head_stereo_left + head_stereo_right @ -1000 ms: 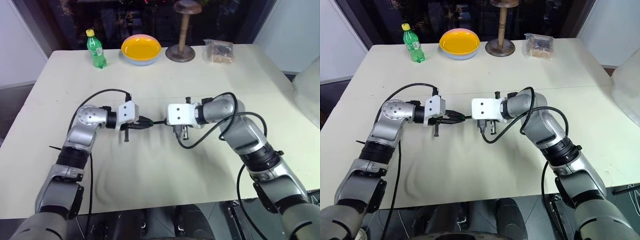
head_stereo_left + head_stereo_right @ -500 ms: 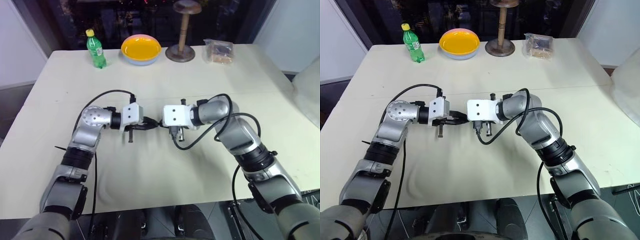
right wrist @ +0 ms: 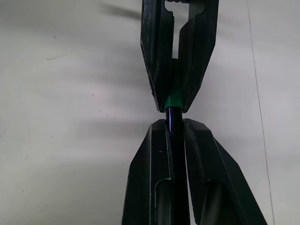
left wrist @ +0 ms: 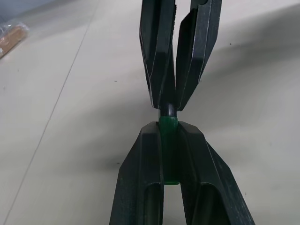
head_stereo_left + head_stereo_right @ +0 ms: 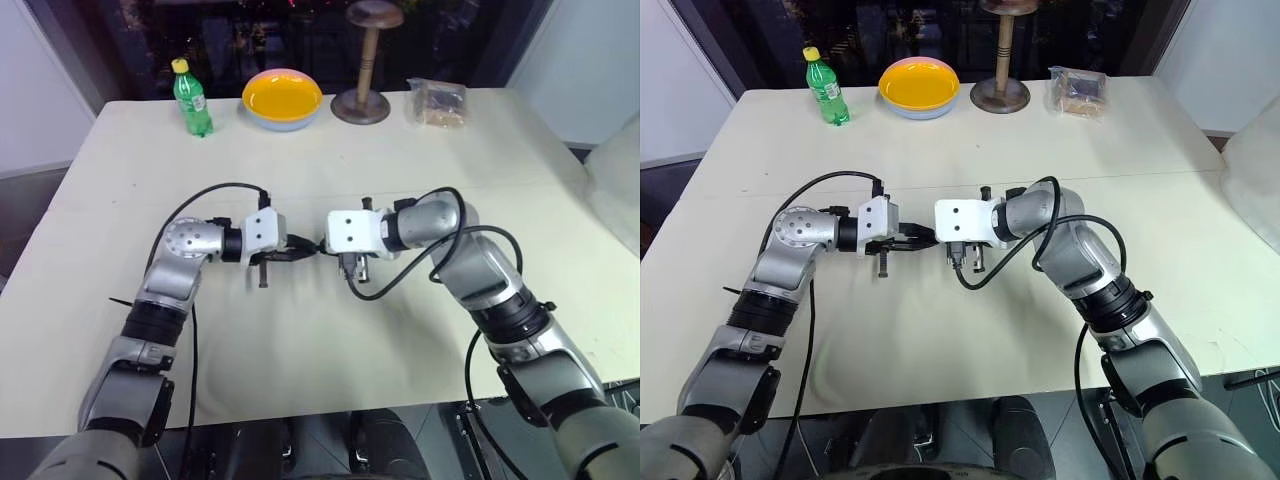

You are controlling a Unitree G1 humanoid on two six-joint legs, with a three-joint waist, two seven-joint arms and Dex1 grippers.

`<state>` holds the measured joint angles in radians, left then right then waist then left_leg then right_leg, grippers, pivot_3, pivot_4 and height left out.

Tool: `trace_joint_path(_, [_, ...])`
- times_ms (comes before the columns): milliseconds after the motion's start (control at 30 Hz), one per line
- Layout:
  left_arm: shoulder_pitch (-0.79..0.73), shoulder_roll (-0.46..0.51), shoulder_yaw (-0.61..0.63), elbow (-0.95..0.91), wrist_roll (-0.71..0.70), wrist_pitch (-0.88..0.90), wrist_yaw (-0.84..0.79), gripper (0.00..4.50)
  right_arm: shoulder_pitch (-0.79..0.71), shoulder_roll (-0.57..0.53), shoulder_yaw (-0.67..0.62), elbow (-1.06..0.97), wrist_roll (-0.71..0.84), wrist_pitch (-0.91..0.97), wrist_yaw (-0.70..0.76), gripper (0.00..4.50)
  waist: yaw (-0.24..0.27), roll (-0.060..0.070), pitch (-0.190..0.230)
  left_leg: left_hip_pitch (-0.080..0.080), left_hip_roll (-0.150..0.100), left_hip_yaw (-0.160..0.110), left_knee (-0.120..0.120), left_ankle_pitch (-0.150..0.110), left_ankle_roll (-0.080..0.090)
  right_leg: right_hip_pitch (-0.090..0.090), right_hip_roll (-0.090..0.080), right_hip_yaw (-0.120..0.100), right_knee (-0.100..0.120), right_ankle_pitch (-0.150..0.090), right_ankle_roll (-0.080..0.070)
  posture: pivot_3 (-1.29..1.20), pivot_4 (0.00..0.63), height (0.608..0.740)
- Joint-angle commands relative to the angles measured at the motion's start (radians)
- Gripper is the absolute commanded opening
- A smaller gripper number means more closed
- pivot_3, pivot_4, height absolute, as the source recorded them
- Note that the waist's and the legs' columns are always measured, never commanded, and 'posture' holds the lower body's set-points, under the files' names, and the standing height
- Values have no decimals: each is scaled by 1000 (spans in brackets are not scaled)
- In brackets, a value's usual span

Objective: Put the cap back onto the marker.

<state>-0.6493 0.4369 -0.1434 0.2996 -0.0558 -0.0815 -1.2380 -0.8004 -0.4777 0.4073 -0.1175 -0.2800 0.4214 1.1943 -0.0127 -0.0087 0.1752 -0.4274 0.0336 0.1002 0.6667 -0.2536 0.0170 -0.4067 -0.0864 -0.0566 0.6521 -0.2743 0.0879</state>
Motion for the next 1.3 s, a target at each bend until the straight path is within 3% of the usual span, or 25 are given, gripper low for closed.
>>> trace_joint_path(33, [1,-24,-30,-54,-27,25,18,0,-35,41,2,-78,70,-64,-7,43,0,0,0,0,0,0,0,0,0,0,0,0,0,0,0,0,150,740])
trace_joint_path(133, [11,-17,-27,-72,-32,41,21,0,-29,38,2,-78,69,-68,-8,43,0,0,0,0,0,0,0,0,0,0,0,0,0,0,0,0,150,740])
trace_joint_path(300, [35,1,-25,-99,-42,58,29,2251,-26,22,-1,-64,74,-82,-14,0,0,0,0,0,0,0,0,0,0,0,0,0,0,0,0,0,150,740])
trace_joint_path(433, [59,14,-21,-133,-50,74,46,4322,-22,0,-3,-52,78,-93,-23,0,1,0,0,0,0,0,0,0,0,0,0,0,0,0,0,0,150,740])
trace_joint_path(800, [135,58,70,-279,-119,219,186,4418,39,-96,-43,-23,105,-101,-50,0,2,0,0,0,0,-1,0,0,0,0,-1,0,0,0,0,0,150,740])
trace_joint_path(1033, [194,77,145,-403,-156,321,313,4418,129,-146,-146,-61,162,-10,-109,0,1,0,0,0,0,-1,0,0,0,0,-1,0,0,0,0,0,150,740])
trace_joint_path(1300, [305,77,180,-529,-189,413,422,4418,239,-149,-362,-174,194,351,-319,0,3,0,0,0,0,-1,0,0,0,1,-2,0,0,0,0,0,150,740])
